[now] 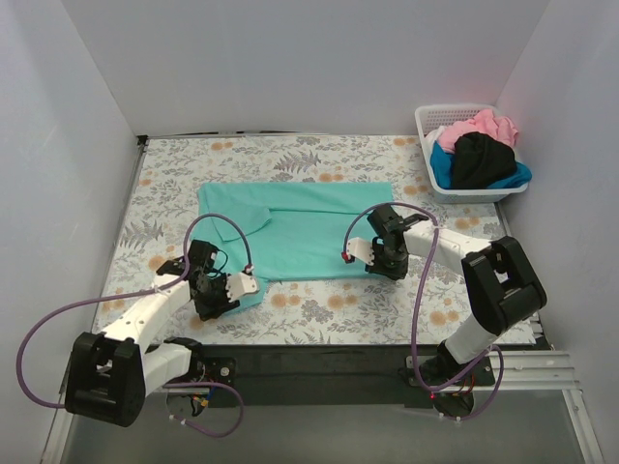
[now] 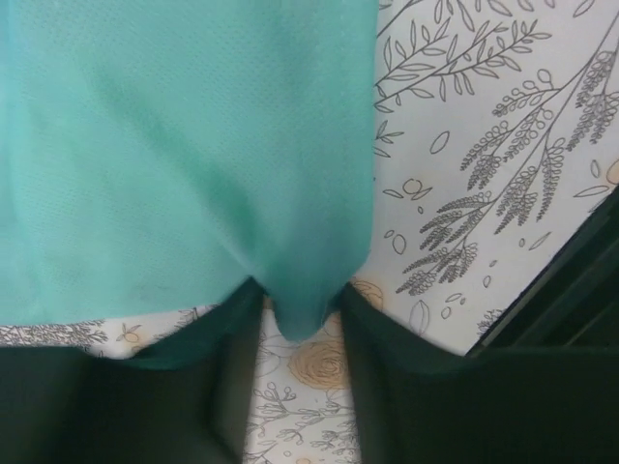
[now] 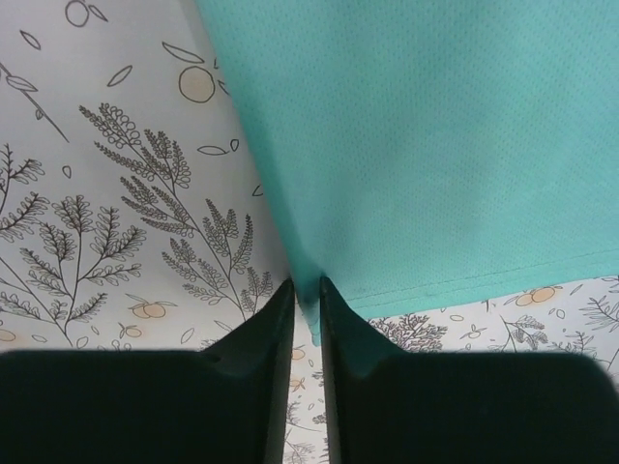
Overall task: Fold and stack the t-shirts
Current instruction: Fold the tshirt
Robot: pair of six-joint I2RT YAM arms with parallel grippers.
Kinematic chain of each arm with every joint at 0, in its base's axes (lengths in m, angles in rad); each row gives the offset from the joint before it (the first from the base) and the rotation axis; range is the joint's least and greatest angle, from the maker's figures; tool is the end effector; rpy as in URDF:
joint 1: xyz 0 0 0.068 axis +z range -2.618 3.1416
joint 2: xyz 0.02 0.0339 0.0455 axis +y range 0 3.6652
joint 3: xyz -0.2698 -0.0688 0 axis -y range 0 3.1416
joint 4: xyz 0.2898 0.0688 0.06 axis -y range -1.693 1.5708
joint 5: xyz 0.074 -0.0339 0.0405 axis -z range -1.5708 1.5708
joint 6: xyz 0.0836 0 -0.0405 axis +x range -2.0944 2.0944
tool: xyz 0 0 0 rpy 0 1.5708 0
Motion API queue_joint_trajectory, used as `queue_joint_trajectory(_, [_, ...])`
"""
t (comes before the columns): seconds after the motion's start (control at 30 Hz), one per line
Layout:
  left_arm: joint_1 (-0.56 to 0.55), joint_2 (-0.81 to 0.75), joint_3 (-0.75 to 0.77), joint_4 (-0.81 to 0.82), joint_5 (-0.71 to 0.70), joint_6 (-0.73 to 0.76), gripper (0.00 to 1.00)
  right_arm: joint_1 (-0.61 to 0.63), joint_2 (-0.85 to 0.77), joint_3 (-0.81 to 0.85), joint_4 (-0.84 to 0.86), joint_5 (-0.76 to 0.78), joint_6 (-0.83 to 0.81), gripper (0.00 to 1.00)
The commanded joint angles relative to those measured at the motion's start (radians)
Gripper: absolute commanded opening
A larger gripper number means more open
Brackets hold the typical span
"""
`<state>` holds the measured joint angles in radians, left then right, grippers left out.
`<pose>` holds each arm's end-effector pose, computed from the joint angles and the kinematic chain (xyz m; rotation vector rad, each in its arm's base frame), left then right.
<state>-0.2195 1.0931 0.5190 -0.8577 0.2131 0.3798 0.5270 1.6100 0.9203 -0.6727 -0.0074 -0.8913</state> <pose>0.1850 -0.0594 0.0919 0.8983 2.8326 -0.3002 0.2805 0.1640 0.0908 -1.9121 2.2267 -0.0449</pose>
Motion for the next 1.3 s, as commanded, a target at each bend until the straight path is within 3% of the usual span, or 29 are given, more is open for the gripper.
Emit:
queue_joint_trajectory(0.0, [-0.011, 0.022, -0.057, 0.112, -0.07, 0.011, 0.23, 0.002, 0.033, -0.029, 0.061, 0.003, 0.003, 0.2])
queue_joint_trajectory(0.03, [-0.012, 0.019, -0.047, 0.099, -0.052, 0.008, 0.14, 0.002, 0.03, -0.029, 0.059, 0.029, 0.003, 0.14])
queue_joint_trajectory(0.07, [-0.011, 0.005, -0.036, 0.053, -0.038, 0.01, 0.08, 0.002, 0.018, -0.028, 0.055, 0.032, 0.003, 0.02])
queue_joint_trajectory(0.13, [-0.012, -0.024, 0.007, 0.002, 0.0, 0.01, 0.0, 0.002, 0.001, -0.02, 0.038, 0.029, 0.006, 0.01])
queue_joint_trajectory(0.27, [-0.008, -0.113, 0.078, -0.141, 0.025, 0.008, 0.0, 0.002, -0.089, -0.012, -0.046, 0.014, 0.002, 0.01])
queue_joint_trajectory(0.4, [0.051, -0.131, 0.183, -0.175, 0.063, -0.007, 0.0, -0.005, -0.162, 0.002, -0.085, -0.017, -0.023, 0.01])
queue_joint_trajectory(0.6, [0.149, 0.065, 0.443, -0.147, 0.157, -0.064, 0.0, -0.051, -0.098, 0.153, -0.16, -0.046, -0.054, 0.01])
queue_joint_trajectory(0.9, [0.158, 0.431, 0.784, -0.012, 0.135, -0.145, 0.0, -0.094, 0.082, 0.34, -0.194, -0.058, -0.116, 0.01])
queue_joint_trajectory(1.27, [0.161, 0.703, 1.006, 0.032, 0.094, -0.121, 0.0, -0.159, 0.283, 0.568, -0.229, -0.055, -0.167, 0.01])
